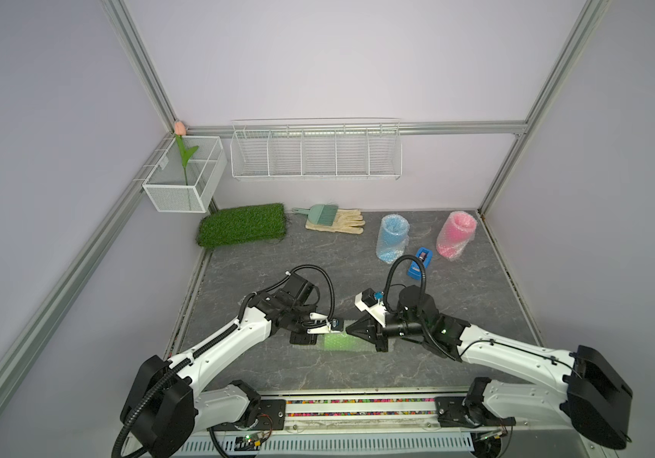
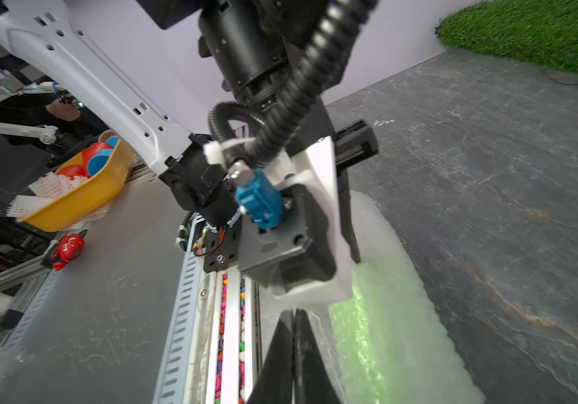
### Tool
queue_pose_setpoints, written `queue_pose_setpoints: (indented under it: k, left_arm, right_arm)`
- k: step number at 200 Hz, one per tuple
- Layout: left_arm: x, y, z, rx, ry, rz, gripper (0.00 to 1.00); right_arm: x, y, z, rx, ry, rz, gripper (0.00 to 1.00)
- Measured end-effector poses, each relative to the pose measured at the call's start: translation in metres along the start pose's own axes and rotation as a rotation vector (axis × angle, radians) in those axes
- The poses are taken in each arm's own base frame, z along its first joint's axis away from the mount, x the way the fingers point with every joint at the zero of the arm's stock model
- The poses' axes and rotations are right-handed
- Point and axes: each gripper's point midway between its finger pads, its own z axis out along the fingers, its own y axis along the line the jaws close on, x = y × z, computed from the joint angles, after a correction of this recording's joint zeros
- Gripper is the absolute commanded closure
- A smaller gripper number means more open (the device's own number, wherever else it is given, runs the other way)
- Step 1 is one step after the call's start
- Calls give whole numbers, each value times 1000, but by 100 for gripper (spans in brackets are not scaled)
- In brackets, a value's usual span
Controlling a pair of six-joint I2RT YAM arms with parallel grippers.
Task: Wrap wine glasses in bubble wrap
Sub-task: Stick the tape on the bubble wrap.
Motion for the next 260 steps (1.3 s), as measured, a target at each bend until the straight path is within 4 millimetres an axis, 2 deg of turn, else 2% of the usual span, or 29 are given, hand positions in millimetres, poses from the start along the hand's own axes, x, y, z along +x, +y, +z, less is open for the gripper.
queue_pose_setpoints:
  k: [50,97,144,185,207,233,260]
  left_arm:
    - [-2,2,-3,-16,-9,7,97]
    - [-4,1,-4,-11,-20,8,97]
    - [-6,-6,0,17,-16,25,97]
    - [-3,-11,1,37,1,19,97]
    - [-3,-11,1,37,0,21,97]
    - [-1,-13,1,43,13,17,97]
    - [0,-13,1,44,18,16,97]
  right_arm:
    - [12,-47,4,83,12,10,93]
    - [31,-76,10,145,68,44,93]
    - [49,-96,19,198,188,113,93]
    - [86,-104,11,264,345,206,92]
    - [96,-107,7,296,416,245,84]
    - [108,-115,-2,378,519,284,63]
    - [110,-123,-17,495,630,295,58]
